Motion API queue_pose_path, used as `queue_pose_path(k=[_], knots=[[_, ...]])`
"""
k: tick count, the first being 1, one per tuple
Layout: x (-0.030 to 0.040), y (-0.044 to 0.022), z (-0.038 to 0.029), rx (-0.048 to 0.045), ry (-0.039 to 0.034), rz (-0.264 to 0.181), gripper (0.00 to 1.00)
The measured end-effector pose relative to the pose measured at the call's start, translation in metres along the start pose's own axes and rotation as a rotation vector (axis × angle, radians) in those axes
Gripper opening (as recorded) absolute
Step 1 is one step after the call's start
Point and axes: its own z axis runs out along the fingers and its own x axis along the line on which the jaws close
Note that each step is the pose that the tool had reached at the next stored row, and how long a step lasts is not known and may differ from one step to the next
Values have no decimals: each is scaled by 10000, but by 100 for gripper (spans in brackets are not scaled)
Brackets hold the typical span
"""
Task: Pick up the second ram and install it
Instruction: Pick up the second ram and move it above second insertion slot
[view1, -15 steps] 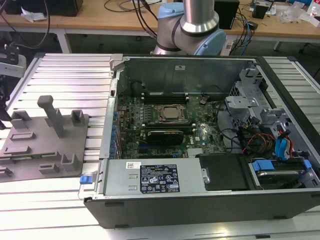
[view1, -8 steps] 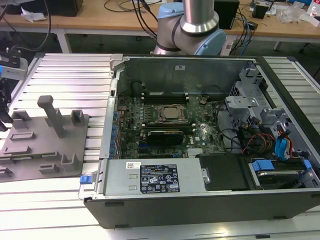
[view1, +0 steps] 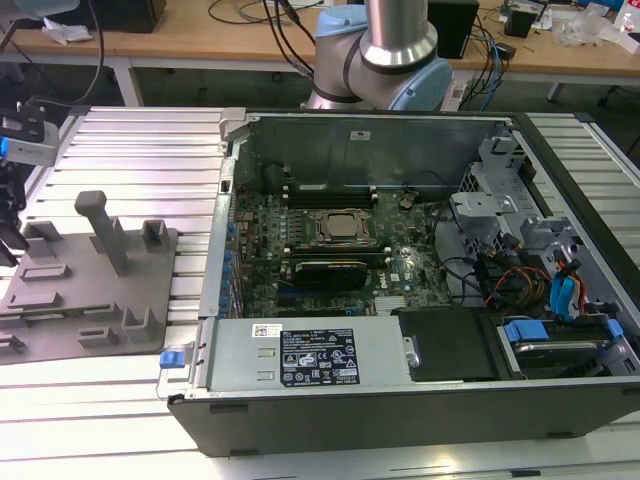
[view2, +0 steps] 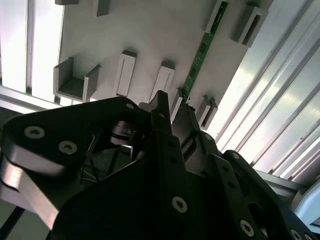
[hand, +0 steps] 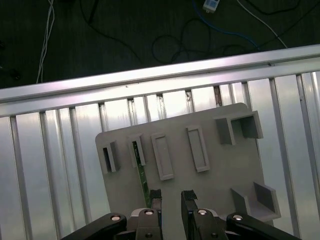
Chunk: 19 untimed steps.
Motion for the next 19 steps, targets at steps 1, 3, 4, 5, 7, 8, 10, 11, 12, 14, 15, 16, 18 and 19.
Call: queue_pose_path(k=[1, 3, 4, 5, 7, 8, 10, 11, 12, 14, 15, 16, 18, 19], knots=[[0, 0, 12, 0, 1, 0, 30], [1, -1, 30, 0, 1, 0, 30], [1, -2, 39, 0, 1, 0, 30], [1, -2, 44, -1, 0, 0, 30], [1, -2, 52, 0, 0, 0, 30], [1, -2, 58, 0, 0, 0, 30], [1, -3, 67, 0, 0, 0, 30], [1, -3, 70, 0, 0, 0, 30], [1, -3, 72, 0, 0, 0, 30], [1, -3, 75, -1, 0, 0, 30], [1, -3, 77, 0, 0, 0, 30], [2, -3, 79, -1, 1, 0, 30], [1, -4, 90, 2, -1, 0, 30], [1, -4, 94, 1, -1, 0, 30]])
